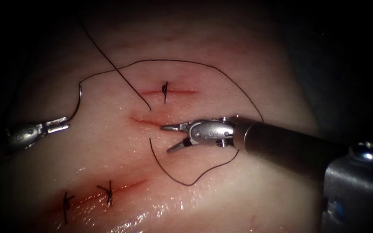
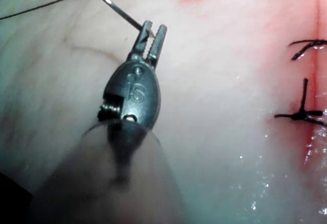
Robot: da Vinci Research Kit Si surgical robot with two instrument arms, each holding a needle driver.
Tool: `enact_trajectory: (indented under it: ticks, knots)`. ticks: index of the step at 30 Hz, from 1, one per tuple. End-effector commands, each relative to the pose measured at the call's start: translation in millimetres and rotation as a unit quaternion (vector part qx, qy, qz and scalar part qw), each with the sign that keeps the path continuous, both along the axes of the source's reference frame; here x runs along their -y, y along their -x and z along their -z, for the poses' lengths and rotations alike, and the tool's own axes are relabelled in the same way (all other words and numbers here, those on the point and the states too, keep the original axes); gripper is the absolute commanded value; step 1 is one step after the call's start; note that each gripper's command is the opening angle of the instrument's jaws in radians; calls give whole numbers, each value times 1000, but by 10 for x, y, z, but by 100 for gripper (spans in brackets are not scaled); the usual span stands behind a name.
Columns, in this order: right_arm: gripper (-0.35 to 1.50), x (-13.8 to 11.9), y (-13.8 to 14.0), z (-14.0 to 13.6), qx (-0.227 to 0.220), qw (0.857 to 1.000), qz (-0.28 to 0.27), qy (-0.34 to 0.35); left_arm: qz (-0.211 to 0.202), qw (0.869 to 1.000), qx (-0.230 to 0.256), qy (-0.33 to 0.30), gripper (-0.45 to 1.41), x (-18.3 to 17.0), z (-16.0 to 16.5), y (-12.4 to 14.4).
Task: Wound Closure
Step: Use the right gripper to pull the suture through the wound until a short tail remains.
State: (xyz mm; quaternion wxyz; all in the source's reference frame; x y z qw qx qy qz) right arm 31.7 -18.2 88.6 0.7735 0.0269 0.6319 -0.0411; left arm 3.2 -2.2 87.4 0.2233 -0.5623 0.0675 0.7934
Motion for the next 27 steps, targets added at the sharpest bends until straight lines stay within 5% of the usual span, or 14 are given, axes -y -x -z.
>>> enact_trajectory:
  ticks: [1,9,11,13,22,27]
  knots:
    - [113,-3,-14,-3,-4,1000,2,-3,0,1000,1,1,-45,-2,-7,4]
    - [94,3,-42,7,-22,999,21,-18,-1,1000,3,-1,-45,0,-8,7]
    - [52,1,-42,4,-23,999,22,-26,-2,1000,2,-1,-45,0,-8,6]
    - [-35,0,-37,0,-21,999,21,-43,-1,1000,3,-3,-45,1,-8,6]
    - [-35,6,-3,3,-1,997,2,-75,-2,1000,2,-3,-45,1,-8,7]
    - [-35,56,17,53,-41,994,61,-78,-4,1000,3,-3,-45,1,-9,8]
